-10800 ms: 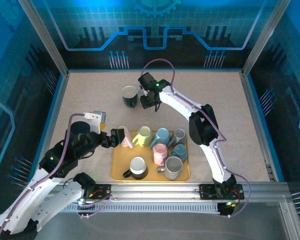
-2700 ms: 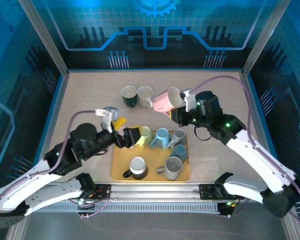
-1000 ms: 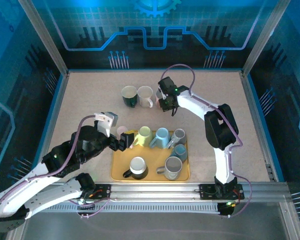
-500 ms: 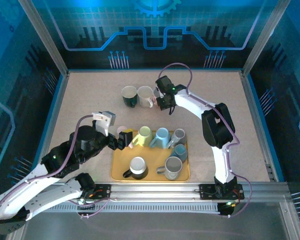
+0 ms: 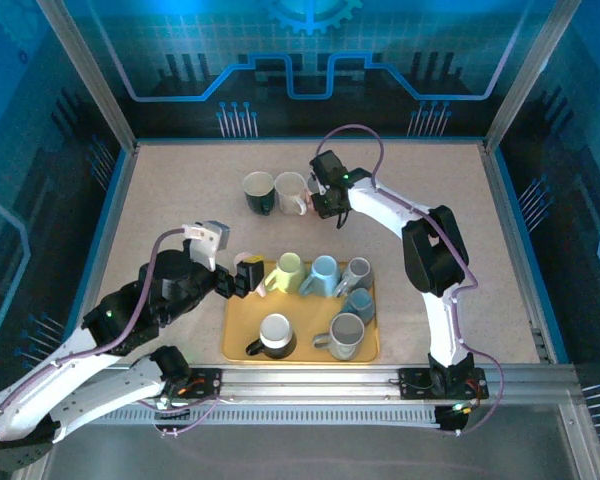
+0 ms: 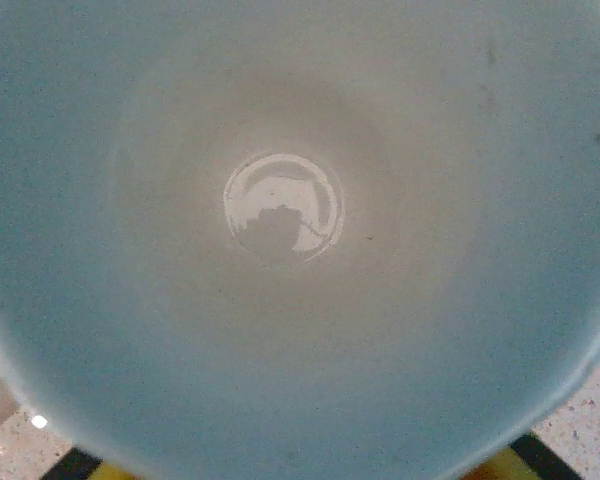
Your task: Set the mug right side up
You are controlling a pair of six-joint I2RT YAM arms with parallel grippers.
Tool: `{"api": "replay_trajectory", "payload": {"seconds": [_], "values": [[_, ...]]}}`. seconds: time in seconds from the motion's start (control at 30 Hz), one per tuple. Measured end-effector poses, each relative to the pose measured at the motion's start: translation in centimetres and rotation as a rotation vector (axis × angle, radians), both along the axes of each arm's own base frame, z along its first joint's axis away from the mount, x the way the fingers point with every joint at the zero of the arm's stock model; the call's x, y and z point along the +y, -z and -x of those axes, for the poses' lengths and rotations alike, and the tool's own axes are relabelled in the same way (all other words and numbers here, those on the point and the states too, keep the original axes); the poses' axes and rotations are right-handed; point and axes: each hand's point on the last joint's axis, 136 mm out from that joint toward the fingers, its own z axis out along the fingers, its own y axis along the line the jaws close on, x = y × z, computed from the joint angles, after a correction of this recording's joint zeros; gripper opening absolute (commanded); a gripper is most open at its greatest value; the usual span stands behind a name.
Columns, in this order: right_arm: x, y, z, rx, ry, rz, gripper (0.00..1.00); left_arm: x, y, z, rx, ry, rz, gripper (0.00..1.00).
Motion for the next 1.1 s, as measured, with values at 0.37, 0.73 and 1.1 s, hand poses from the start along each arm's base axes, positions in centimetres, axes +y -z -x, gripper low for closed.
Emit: {"api": "replay_trajectory", "payload": {"seconds": [0.37,0.73,1.1], "values": [[-0.6,-3.9,1.2,-0.070,-0.003,-0.035,0.64,-0.3,1.4,-1.0,0.049,-0.029,-0.023,0.99],[-3.3,-11.7,6.3,-0.203,-0.017,-0.113,0.67,-2.9,4.0,-0.5,0.161,0.081,-0.052,0.99],[-6.1,-17.9,15.2,-0.304,-0.101,-0.271,0.66,-8.9,8.7,4.0,0.332,0.388,-0.241,0.99]]}}
